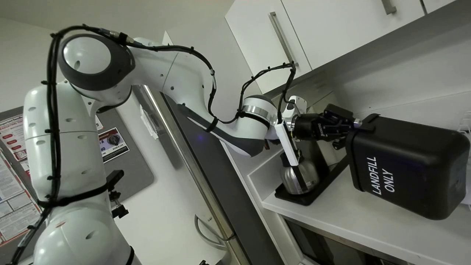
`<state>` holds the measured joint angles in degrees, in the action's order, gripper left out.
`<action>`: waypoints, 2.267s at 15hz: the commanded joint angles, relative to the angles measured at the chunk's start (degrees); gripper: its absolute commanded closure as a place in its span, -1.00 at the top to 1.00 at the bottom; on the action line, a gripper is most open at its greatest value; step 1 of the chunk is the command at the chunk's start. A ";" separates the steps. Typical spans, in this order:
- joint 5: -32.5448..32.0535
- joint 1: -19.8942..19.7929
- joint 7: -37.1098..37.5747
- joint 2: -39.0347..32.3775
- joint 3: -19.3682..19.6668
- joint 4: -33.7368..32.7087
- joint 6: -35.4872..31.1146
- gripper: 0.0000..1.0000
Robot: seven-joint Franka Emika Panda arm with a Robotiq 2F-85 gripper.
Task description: Pour the contents from black bin onto the countertop
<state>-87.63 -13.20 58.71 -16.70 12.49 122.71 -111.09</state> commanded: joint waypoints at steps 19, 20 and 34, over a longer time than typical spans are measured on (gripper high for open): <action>-20.59 5.25 6.22 -15.26 -4.85 -4.82 38.12 -0.97; -21.54 5.23 6.17 -15.86 -4.90 -5.02 39.20 -0.97; -22.99 2.40 5.79 -16.86 -6.79 -5.99 40.24 -0.97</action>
<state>-112.94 -8.87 64.73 -35.59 7.38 117.36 -69.50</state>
